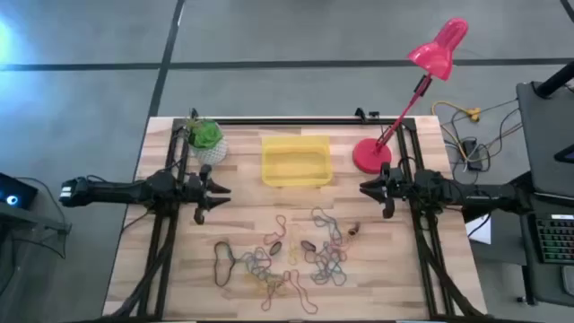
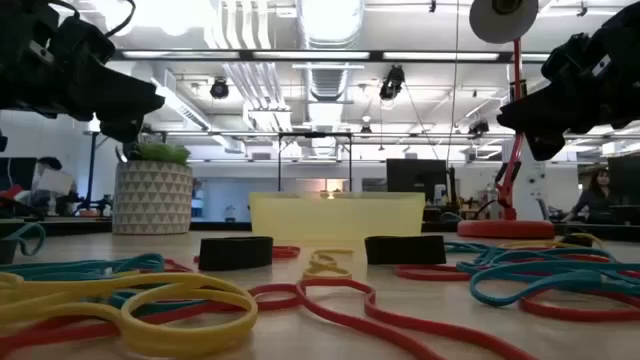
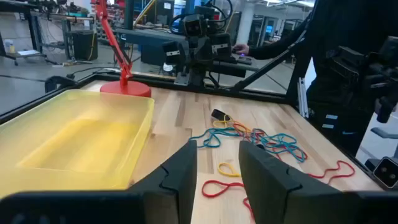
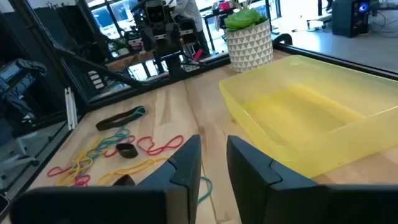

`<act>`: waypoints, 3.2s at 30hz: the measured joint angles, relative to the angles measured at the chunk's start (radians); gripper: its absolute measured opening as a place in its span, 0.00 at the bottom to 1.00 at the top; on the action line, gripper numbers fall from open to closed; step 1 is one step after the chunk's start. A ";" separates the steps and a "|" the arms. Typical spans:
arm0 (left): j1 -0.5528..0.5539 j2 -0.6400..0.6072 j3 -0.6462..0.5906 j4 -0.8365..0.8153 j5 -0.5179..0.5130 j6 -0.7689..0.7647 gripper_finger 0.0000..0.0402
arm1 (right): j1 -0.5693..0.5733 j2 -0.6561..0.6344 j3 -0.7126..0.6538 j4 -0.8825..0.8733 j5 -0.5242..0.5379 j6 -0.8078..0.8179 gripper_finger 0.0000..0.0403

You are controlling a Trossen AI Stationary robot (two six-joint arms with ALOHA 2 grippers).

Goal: Pick and place rubber bands into bin

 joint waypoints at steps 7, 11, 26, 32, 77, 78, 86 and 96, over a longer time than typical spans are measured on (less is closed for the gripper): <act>0.000 0.000 0.000 0.000 0.000 0.000 0.26 | 0.000 0.000 0.000 0.000 0.000 0.000 0.17; 0.000 0.000 0.000 0.000 0.000 0.000 0.26 | 0.000 0.000 0.000 0.000 0.000 0.000 0.17; 0.000 0.000 0.000 0.000 0.000 0.000 0.26 | 0.000 0.000 0.000 0.000 0.000 0.000 0.17; 0.000 0.000 0.000 0.000 0.000 0.000 0.26 | 0.000 0.000 0.000 0.000 0.000 0.000 0.17; 0.000 0.001 0.000 0.581 -0.013 -0.341 0.26 | -0.001 0.008 0.000 0.098 0.217 0.969 0.17; 0.000 0.001 0.000 0.607 -0.014 -0.358 0.26 | -0.001 0.008 0.000 0.098 0.216 0.969 0.17; 0.000 0.006 0.000 0.652 -0.154 -0.263 0.26 | 0.000 0.009 0.000 0.117 0.209 0.808 0.17; 0.000 0.132 0.001 0.650 -0.157 -0.441 0.26 | 0.015 0.077 0.036 0.652 -0.133 0.460 0.17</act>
